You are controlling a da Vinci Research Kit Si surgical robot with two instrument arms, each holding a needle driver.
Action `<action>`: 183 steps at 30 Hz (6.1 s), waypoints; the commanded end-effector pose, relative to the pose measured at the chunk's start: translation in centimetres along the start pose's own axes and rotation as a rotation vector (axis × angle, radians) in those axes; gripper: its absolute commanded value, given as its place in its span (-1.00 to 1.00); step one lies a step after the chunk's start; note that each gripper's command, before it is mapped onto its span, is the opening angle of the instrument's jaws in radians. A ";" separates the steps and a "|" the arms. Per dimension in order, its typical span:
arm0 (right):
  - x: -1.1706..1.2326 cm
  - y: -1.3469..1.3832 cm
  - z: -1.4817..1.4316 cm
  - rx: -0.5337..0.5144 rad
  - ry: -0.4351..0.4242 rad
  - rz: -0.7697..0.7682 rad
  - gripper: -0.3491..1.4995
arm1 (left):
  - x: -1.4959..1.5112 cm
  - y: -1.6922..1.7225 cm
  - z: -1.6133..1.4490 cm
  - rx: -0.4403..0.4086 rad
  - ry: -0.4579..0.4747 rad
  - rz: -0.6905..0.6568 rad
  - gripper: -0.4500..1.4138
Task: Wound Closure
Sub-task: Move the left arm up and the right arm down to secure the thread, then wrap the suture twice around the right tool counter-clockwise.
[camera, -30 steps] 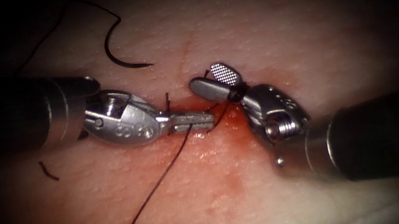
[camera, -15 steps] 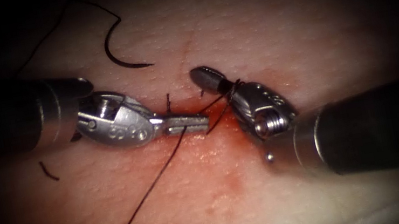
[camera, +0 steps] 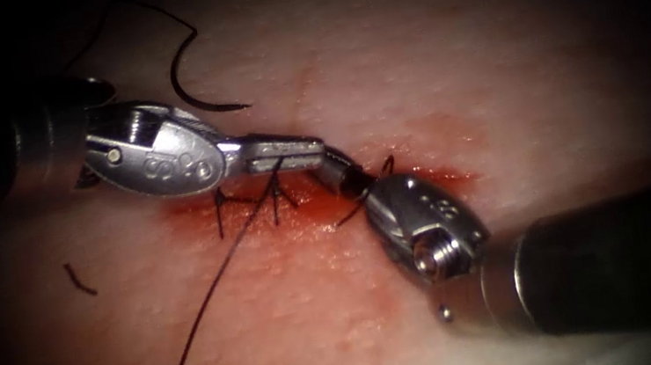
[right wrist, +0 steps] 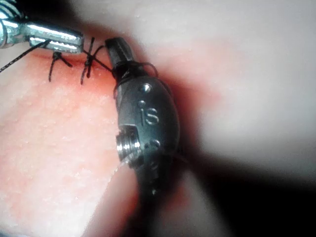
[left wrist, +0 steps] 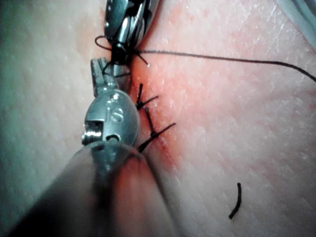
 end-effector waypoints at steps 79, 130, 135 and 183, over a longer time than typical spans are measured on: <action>-0.67 -0.88 -0.95 -0.030 -0.027 -0.202 -1.00 | -1.20 -1.71 0.33 0.104 -0.103 -0.020 -1.00; 0.28 -0.51 -0.48 0.022 -0.005 -0.587 -0.13 | -0.09 -0.82 -0.13 0.048 -0.021 -0.061 -1.00; 0.20 -0.43 -0.64 0.021 -0.023 -0.540 -0.15 | 0.27 -0.90 -0.45 0.081 0.015 -0.054 -1.00; 0.62 -0.99 -0.67 0.387 0.151 -0.585 -1.00 | 0.05 -0.82 -0.41 0.119 0.006 -0.053 -1.00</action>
